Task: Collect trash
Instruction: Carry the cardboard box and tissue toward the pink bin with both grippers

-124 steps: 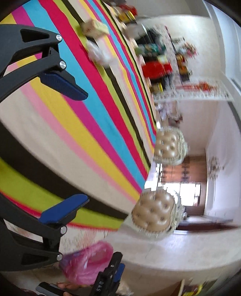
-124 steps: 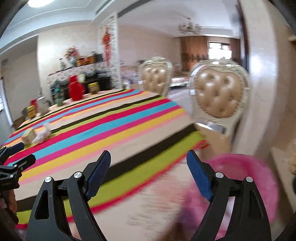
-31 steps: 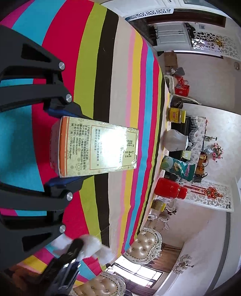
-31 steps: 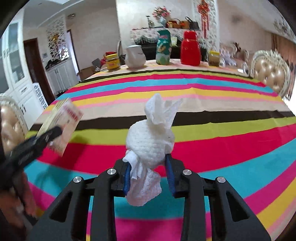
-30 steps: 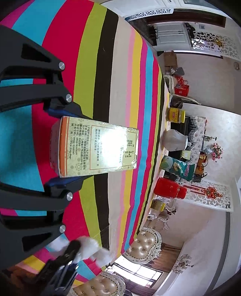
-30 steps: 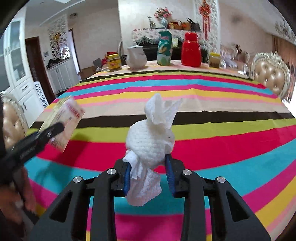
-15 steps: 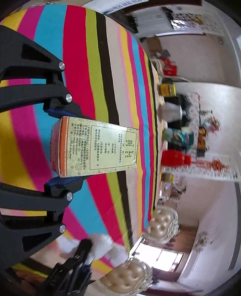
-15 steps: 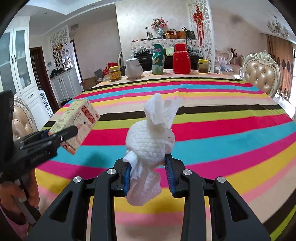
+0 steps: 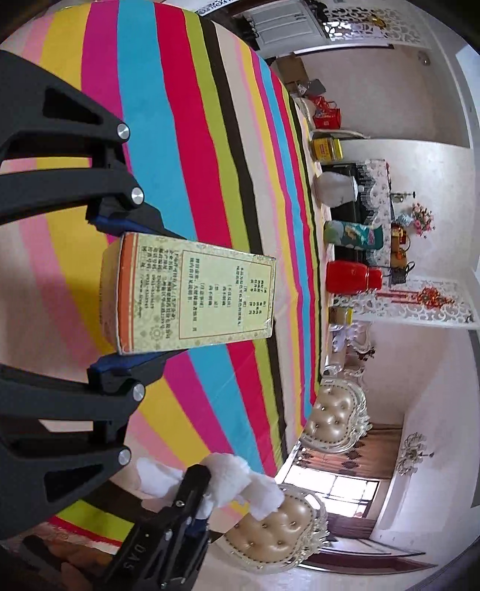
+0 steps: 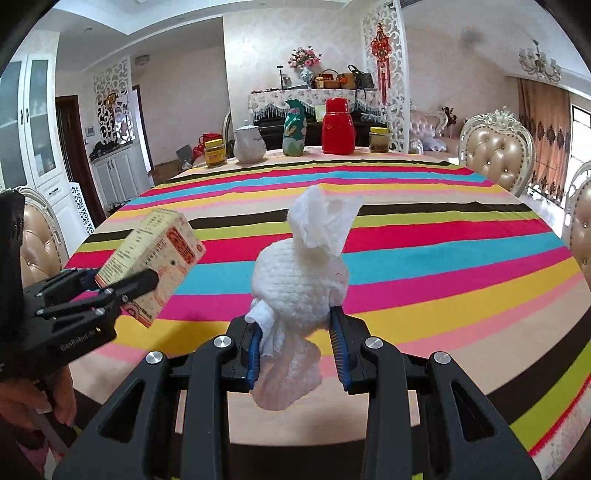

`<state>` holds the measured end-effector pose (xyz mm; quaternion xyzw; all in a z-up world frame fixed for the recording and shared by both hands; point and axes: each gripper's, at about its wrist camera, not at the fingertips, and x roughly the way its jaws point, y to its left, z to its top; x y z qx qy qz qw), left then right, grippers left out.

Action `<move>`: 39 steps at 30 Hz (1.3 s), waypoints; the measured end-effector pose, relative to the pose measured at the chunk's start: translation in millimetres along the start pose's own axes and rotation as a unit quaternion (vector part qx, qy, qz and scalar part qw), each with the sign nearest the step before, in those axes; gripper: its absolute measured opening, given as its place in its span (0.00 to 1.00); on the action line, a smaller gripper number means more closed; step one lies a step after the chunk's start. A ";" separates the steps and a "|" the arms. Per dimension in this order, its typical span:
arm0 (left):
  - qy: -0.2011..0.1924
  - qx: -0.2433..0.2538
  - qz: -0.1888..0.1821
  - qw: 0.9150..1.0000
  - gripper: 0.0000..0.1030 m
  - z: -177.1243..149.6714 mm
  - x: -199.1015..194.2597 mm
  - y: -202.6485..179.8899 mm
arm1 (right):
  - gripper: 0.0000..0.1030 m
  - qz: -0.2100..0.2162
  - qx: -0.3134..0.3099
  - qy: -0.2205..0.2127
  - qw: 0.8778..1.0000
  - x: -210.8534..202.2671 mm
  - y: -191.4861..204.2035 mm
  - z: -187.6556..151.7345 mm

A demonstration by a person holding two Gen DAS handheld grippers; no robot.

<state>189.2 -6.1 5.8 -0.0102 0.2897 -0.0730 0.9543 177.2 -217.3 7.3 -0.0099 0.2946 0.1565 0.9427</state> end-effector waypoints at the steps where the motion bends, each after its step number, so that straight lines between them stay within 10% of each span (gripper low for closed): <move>1: 0.001 0.002 -0.001 1.000 0.47 -1.0 0.0 -2.5 | 0.31 0.000 0.001 0.000 1.000 -2.3 -1.4 -1.4; 26: 0.011 0.066 -0.059 0.996 0.47 -1.0 -0.3 -75.1 | 0.31 -0.049 0.038 -0.018 0.998 -53.3 -69.2 -32.8; 39: 0.011 0.161 -0.188 0.969 0.47 6.6 2.8 -199.4 | 0.31 -0.144 0.112 -0.027 0.983 -120.7 -154.9 -77.3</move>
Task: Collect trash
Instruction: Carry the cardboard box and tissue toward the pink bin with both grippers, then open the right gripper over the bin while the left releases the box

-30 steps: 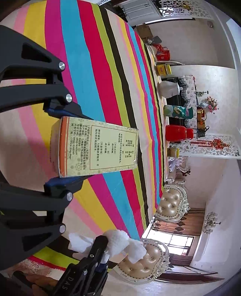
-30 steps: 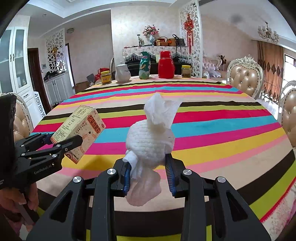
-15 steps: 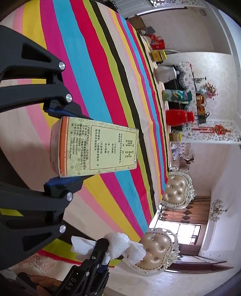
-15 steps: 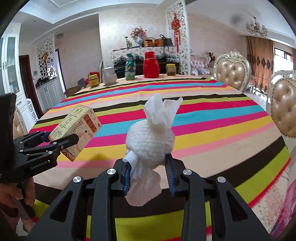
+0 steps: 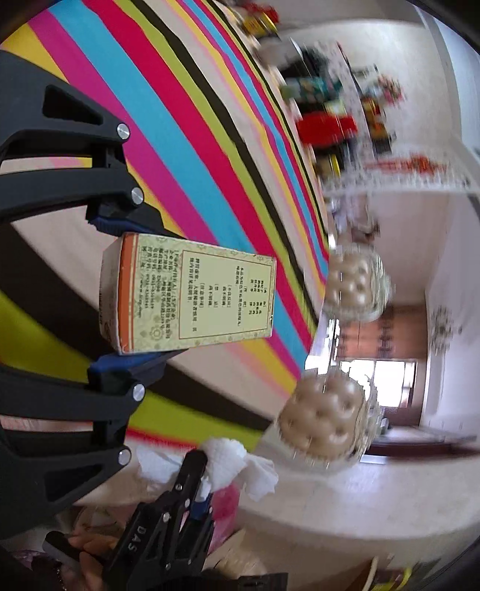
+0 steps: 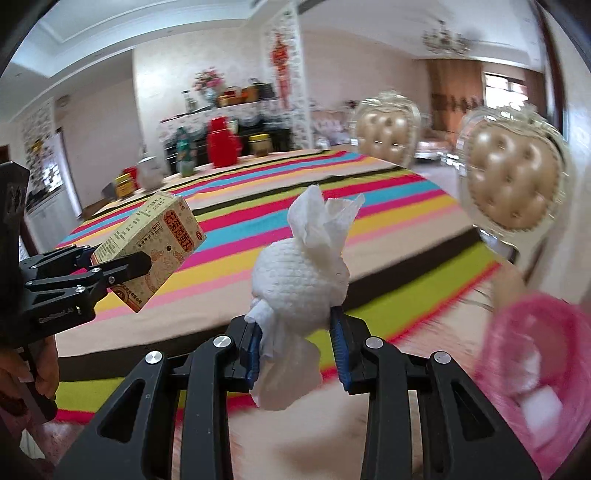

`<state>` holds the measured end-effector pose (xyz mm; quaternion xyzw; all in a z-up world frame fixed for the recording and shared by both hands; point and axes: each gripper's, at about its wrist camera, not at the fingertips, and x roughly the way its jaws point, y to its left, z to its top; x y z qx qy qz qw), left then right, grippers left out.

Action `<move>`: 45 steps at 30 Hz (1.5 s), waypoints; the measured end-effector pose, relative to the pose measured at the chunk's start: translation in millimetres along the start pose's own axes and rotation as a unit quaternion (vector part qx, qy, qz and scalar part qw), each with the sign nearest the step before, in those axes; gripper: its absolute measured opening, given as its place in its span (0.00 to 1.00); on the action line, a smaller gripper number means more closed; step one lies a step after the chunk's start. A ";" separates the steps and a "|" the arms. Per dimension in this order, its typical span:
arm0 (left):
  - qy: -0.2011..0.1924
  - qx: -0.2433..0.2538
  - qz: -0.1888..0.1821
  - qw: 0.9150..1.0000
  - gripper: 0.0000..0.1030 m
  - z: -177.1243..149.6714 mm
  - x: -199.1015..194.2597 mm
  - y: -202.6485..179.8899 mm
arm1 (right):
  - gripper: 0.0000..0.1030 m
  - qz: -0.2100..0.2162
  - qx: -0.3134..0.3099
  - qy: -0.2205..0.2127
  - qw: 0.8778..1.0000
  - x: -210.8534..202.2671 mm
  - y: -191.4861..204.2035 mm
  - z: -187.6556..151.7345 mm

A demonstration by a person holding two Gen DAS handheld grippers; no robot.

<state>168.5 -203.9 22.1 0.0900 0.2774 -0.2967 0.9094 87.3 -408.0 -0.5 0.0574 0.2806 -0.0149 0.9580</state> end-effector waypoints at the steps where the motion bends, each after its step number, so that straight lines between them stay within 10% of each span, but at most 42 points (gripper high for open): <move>1: -0.001 0.010 -0.010 1.000 0.47 2.5 3.8 -11.0 | 0.31 -0.014 0.009 -0.001 1.000 -5.9 -12.5 -3.4; 15: -0.007 0.122 -0.198 0.973 0.47 38.2 63.9 -196.4 | 0.33 -0.172 0.119 -0.006 0.978 -80.3 -160.3 -50.6; 26: 0.011 0.156 -0.270 0.950 0.47 54.2 100.7 -277.5 | 0.38 -0.192 0.139 -0.004 0.972 -81.9 -209.6 -65.2; 29: 0.018 0.147 -0.284 0.947 0.54 60.4 111.8 -285.3 | 0.68 -0.186 0.140 -0.003 0.973 -79.0 -219.9 -71.7; 40: -0.024 0.115 -0.224 0.967 0.94 62.5 91.9 -237.1 | 0.76 -0.218 0.159 -0.019 0.963 -107.5 -223.3 -81.4; 45: -0.037 0.110 -0.190 0.975 0.95 54.6 62.3 -212.0 | 0.82 -0.247 0.150 -0.026 0.957 -133.8 -199.0 -78.0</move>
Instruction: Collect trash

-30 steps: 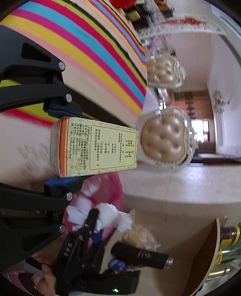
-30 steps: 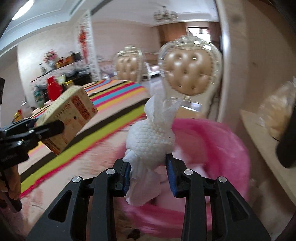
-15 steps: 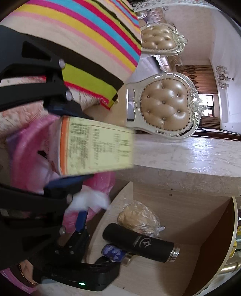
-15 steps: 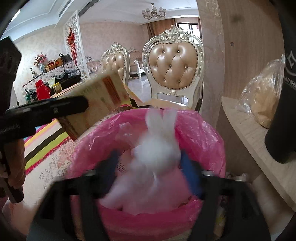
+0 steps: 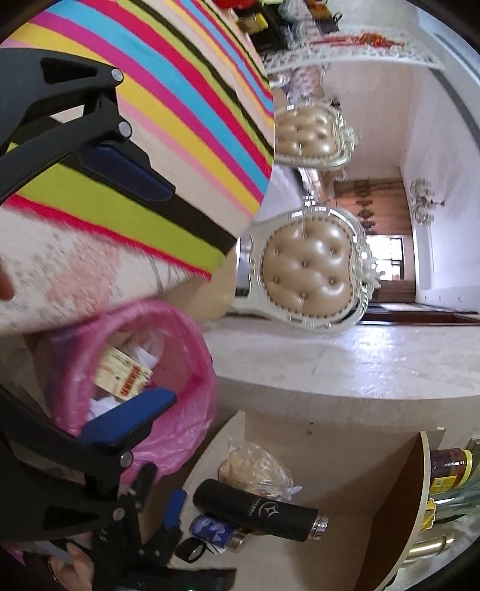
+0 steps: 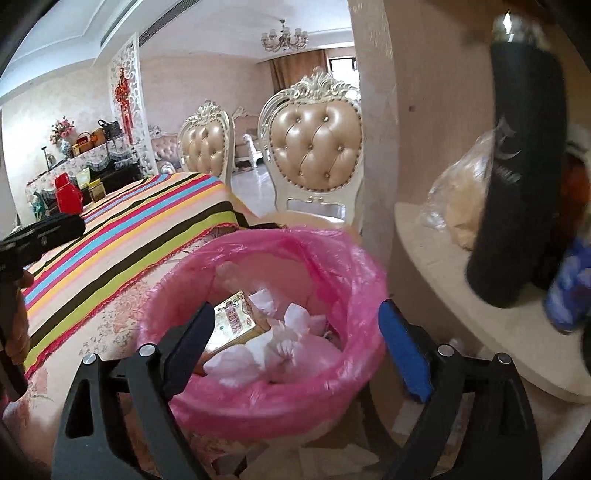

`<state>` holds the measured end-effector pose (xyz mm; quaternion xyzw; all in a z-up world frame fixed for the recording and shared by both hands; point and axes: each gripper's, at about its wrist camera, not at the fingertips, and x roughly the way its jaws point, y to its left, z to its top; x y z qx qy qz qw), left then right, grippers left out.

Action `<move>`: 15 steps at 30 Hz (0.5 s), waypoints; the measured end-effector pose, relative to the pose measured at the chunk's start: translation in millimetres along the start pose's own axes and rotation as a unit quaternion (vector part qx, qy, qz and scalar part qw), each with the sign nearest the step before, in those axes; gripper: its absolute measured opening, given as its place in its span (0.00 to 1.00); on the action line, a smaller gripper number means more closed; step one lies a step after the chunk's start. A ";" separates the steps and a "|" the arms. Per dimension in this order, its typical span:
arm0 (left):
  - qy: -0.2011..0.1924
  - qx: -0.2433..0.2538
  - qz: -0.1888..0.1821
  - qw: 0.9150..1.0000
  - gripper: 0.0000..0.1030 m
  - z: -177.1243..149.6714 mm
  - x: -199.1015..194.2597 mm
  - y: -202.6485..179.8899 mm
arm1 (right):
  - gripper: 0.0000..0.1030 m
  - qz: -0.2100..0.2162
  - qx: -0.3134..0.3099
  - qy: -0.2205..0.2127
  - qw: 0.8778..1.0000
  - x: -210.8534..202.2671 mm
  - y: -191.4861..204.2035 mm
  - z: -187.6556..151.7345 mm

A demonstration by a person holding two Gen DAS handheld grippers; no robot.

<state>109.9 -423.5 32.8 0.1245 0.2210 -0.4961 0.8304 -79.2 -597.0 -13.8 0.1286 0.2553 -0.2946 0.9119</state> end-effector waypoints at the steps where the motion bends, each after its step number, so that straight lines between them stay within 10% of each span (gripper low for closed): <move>1: -0.001 0.003 0.004 1.000 0.95 -3.0 -10.0 0.4 | 0.82 -0.006 0.003 -0.003 1.000 -7.0 1.9 1.0; 15: -0.023 0.000 0.005 1.000 0.95 -41.3 -93.7 5.3 | 0.82 -0.045 0.001 -0.007 0.999 -81.4 69.2 -20.0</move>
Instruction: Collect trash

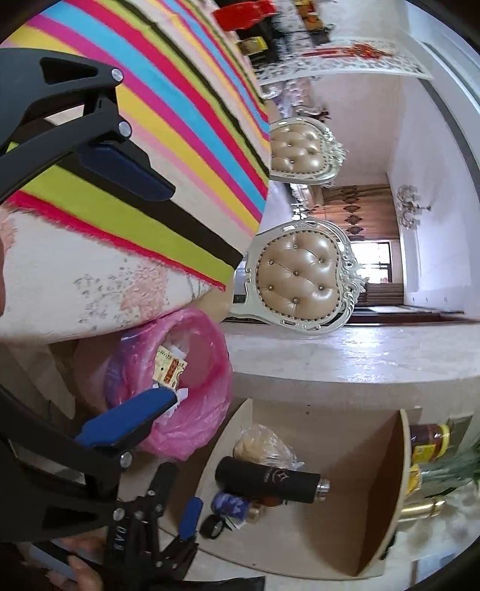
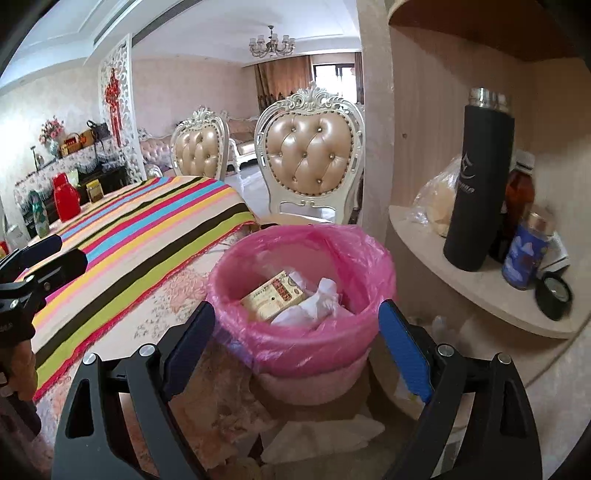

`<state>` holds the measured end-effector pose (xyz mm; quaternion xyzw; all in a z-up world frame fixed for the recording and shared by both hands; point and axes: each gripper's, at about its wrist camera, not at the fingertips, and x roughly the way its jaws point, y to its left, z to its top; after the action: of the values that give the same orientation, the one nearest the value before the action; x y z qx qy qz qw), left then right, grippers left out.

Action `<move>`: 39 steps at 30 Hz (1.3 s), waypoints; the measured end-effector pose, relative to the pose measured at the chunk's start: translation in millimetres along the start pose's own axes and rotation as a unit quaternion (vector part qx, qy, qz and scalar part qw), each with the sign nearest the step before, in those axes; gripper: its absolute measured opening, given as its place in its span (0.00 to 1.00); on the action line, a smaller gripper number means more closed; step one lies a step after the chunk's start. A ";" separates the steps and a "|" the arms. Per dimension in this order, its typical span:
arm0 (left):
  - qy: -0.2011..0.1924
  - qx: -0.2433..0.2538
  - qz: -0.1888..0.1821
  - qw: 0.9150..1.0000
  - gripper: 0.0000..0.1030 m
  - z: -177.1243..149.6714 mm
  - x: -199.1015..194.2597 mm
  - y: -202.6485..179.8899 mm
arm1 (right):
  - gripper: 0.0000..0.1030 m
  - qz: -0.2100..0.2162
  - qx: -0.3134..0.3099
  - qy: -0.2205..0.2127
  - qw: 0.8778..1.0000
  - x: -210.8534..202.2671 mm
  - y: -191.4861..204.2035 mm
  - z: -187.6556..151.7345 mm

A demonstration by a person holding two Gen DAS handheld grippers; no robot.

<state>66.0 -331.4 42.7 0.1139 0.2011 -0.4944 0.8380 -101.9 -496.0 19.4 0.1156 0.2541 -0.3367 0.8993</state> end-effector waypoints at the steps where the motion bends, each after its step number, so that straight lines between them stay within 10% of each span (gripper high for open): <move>1: 0.001 -0.001 -0.004 1.000 0.95 -1.7 -1.3 0.6 | 0.82 -0.005 -0.001 -0.001 1.000 -6.1 3.1 -0.6; 39: 0.039 0.032 -0.067 0.997 0.95 -56.1 0.2 -43.7 | 0.82 -0.054 -0.015 0.010 0.998 -33.3 -9.3 -27.5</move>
<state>15.3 -330.9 -7.2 0.1458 0.2249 -0.5504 0.7907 -140.0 -474.3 13.7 0.0917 0.2738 -0.3800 0.8787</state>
